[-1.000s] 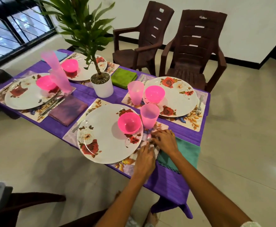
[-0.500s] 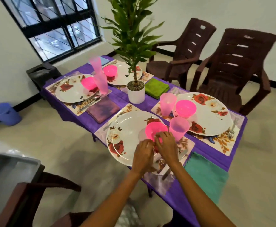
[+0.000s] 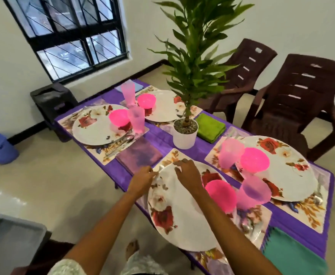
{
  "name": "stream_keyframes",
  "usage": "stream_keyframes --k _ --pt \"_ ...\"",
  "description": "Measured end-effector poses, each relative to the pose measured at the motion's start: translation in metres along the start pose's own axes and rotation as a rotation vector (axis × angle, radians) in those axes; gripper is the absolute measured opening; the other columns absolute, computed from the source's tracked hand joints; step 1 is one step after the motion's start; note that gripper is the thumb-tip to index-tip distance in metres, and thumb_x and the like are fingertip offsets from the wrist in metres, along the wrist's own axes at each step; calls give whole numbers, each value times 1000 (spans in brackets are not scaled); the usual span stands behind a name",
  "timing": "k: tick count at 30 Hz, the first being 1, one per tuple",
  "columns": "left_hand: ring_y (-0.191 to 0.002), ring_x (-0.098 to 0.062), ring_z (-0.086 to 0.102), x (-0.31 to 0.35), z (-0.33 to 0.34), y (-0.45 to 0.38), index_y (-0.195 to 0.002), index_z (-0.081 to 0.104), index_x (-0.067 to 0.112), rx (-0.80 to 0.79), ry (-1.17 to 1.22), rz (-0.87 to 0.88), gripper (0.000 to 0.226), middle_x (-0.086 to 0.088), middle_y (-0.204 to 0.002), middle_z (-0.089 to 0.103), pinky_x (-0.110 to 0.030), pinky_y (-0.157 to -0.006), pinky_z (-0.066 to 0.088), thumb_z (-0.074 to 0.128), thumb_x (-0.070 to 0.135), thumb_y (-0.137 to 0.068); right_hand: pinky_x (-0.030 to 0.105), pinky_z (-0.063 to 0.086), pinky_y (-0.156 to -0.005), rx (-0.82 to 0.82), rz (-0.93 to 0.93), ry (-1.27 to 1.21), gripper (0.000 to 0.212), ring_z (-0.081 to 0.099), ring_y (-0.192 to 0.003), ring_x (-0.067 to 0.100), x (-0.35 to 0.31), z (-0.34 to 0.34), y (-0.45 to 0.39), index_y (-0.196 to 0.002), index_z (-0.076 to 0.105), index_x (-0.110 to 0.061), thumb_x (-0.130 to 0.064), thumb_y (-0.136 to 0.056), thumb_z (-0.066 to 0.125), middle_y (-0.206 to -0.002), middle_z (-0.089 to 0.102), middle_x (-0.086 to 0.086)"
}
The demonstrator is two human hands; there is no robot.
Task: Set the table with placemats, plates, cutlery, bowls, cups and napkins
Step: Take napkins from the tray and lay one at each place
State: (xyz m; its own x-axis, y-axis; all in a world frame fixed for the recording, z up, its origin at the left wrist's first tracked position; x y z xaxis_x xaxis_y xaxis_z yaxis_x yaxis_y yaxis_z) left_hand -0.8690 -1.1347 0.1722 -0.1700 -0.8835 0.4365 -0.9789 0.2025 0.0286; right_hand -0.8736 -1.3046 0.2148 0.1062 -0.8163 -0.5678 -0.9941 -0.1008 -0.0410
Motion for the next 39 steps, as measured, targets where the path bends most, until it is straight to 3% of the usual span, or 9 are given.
stream_keyframes --k 4,8,10,13,17,20,30,36,39 --pt "-81 -32 58 -12 21 -37 -104 68 27 -160 -301 319 30 -6 -89 57 -38 -64 46 73 25 -74 37 40 -95 -128 74 250 34 50 -118 32 -1 20 -48 -121 62 -12 -29 -96 47 -125 60 10" --pt "-76 -24 57 -15 14 -49 -112 64 37 -190 -320 550 37 -1 -83 55 -34 -61 46 53 38 -77 36 40 -95 -213 140 450 33 50 -119 28 -3 40 -70 -119 63 -20 -35 -96 45 -126 60 4" --pt "-70 -19 57 -20 14 -59 -107 66 40 -223 -381 645 42 3 -79 55 -27 -55 45 63 51 -66 37 39 -95 -252 183 473 33 51 -117 28 -3 50 -78 -115 64 -20 -39 -93 49 -122 62 5" --pt "-74 -17 55 -26 21 -62 -116 60 40 -264 -427 771 66 3 -84 54 -25 -57 45 74 63 -55 37 37 -93 -303 253 466 29 51 -114 28 -6 62 -85 -107 67 -19 -40 -88 58 -115 64 8" --pt "-77 -17 49 -33 21 -62 -121 51 38 -292 -412 831 77 1 -88 56 -26 -59 45 70 71 -54 36 41 -86 -278 283 446 23 48 -118 32 -14 77 -93 -102 68 -16 -29 -85 59 -113 62 14" --pt "-78 -17 41 -30 17 -64 -115 58 35 -285 -395 862 74 1 -86 56 -26 -57 44 74 68 -51 37 40 -86 -260 311 415 22 46 -120 34 -16 80 -95 -100 68 -17 -30 -85 59 -113 62 17" --pt "-79 -13 58 -15 22 -54 -115 63 27 -389 -360 971 75 8 -103 63 -27 -61 48 79 62 -51 36 34 -98 -215 373 416 27 53 -110 24 2 73 -86 -104 69 -20 -39 -85 63 -111 67 5" --pt "-80 -14 59 -19 15 -58 -111 65 27 -305 -362 957 71 6 -105 64 -26 -64 47 81 59 -49 38 36 -98 -265 375 372 30 52 -114 24 10 65 -85 -115 65 -19 -37 -92 55 -120 64 5" --pt "-77 -15 61 -12 6 -56 -105 69 25 -210 -342 934 56 4 -99 67 -26 -61 49 80 53 -57 40 37 -103 -278 370 305 29 49 -121 24 23 56 -75 -120 64 -23 -30 -95 51 -129 60 3"
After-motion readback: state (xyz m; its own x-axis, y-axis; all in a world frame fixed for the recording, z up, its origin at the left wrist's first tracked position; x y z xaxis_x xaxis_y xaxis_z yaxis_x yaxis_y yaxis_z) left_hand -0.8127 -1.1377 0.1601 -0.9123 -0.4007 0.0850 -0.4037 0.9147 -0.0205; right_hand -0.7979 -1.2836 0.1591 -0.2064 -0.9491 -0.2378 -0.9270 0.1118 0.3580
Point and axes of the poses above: each hand's wrist, its own y-axis away from the middle knuckle, its own z-axis out of the palm, x = y × z, the point moved 8 cm from there along -y, towards the middle knuckle
